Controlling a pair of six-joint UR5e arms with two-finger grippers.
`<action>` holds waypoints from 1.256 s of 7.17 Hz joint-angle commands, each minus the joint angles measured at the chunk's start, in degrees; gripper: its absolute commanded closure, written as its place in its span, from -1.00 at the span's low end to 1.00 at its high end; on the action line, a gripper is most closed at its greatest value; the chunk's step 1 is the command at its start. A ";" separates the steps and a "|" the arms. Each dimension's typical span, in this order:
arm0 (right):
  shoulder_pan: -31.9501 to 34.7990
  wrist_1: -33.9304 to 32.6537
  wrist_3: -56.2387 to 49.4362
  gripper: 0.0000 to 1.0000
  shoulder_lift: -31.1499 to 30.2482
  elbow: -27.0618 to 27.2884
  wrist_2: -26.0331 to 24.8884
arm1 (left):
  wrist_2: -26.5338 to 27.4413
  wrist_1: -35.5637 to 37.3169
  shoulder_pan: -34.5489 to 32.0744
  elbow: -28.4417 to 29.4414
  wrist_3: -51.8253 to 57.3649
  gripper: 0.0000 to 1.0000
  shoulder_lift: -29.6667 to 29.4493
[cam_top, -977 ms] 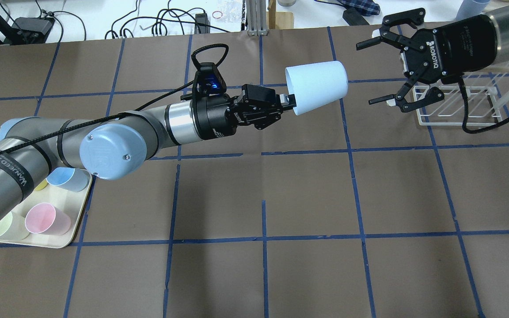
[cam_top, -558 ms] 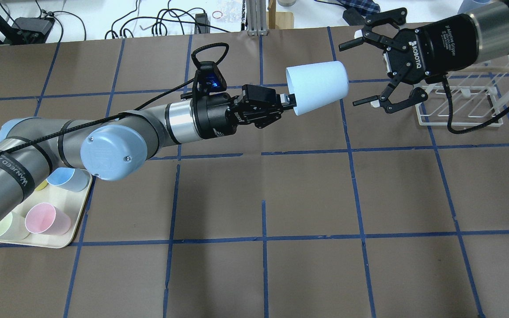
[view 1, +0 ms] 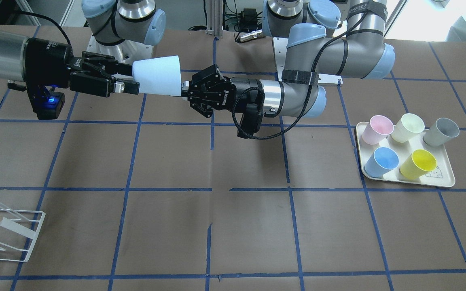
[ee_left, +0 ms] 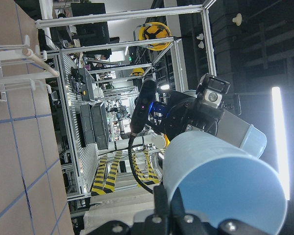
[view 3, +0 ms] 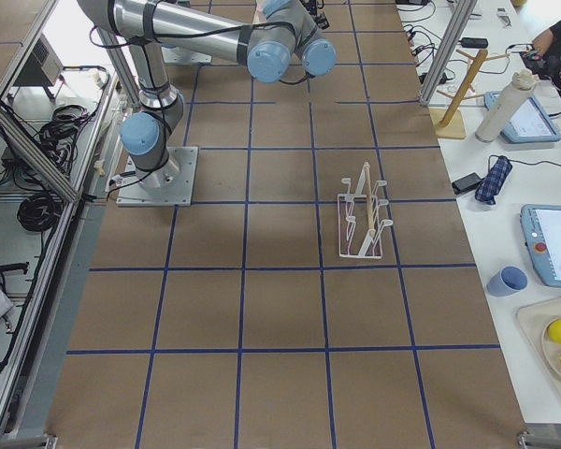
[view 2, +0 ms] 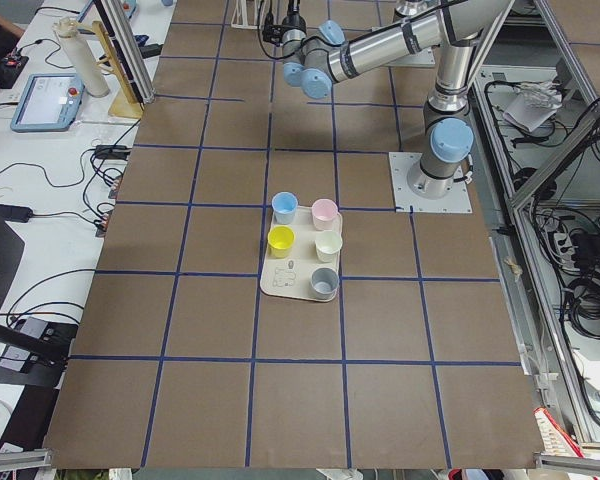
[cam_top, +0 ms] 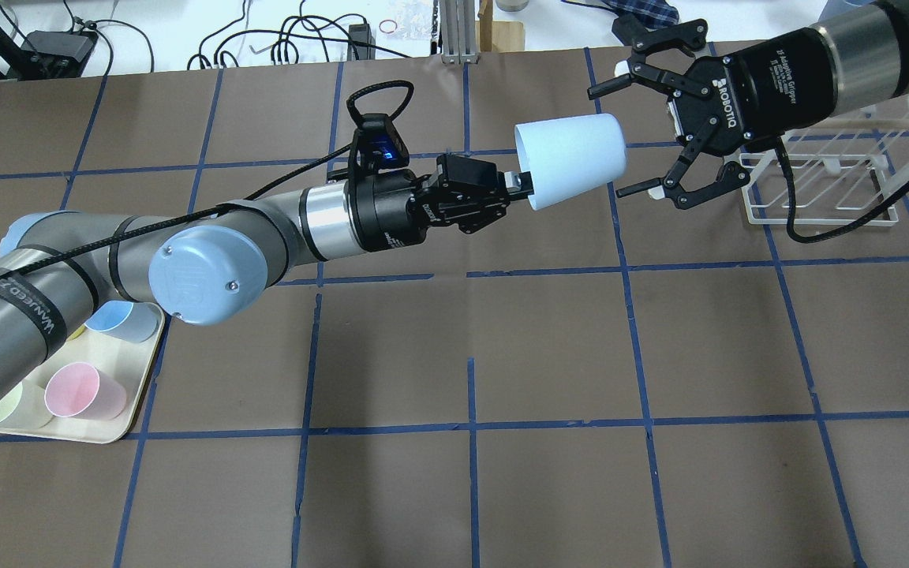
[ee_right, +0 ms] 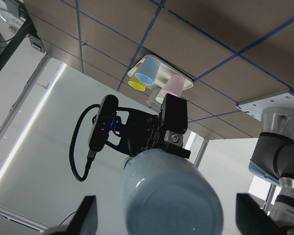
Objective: Transfer IKEA cup to right arm and place on rack
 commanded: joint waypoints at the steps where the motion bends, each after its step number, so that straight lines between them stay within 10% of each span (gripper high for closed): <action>1: 0.18 -0.08 -0.06 -0.73 0.17 0.00 -0.19 | -0.07 -0.07 -0.16 -0.03 -0.01 1.00 -0.02; 4: 0.18 -0.09 -0.06 -0.17 0.34 -0.18 -0.63 | -0.16 -0.16 -0.25 -0.12 -0.01 1.00 -0.11; 6: 0.09 0.00 0.12 0.05 0.34 -0.18 -0.81 | -0.16 -0.16 -0.34 -0.03 -0.45 -0.78 -0.28; 9: -0.61 -0.87 0.20 0.05 0.34 -0.53 -1.42 | 0.37 0.45 0.80 0.75 -8.83 -1.00 1.46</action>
